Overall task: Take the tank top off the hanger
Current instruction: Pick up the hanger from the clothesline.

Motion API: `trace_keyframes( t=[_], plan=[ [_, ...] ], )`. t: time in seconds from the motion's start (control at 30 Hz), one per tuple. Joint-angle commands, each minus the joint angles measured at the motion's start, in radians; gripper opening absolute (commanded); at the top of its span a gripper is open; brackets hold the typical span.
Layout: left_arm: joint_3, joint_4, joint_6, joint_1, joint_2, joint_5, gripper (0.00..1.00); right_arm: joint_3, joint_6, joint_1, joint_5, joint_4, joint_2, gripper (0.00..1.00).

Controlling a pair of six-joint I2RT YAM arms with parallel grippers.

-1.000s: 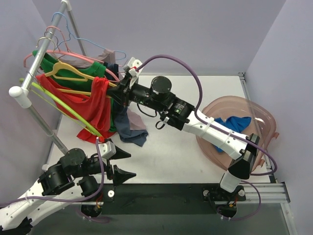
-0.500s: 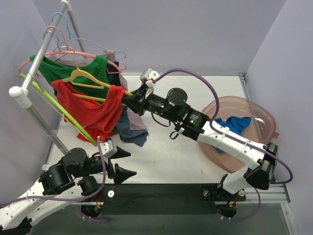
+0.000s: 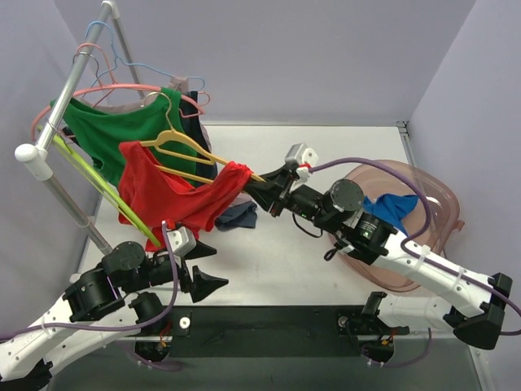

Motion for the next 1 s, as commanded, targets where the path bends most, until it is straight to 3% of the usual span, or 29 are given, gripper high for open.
trace_keyframes(
  t=[0.0, 0.57, 0.97],
  plan=[
    [0.097, 0.022, 0.009, -0.002, 0.043, -0.034, 0.96, -0.081, -0.012, -0.005, 0.048, 0.129, -0.127, 0.0],
    [0.223, 0.118, -0.024, -0.002, 0.149, 0.027, 0.97, -0.323, 0.022, -0.005, 0.097, 0.099, -0.38, 0.0],
    [0.286, 0.236, -0.067, -0.002, 0.251, 0.078, 0.97, -0.344, 0.034, -0.005, 0.12, 0.051, -0.435, 0.0]
  ],
)
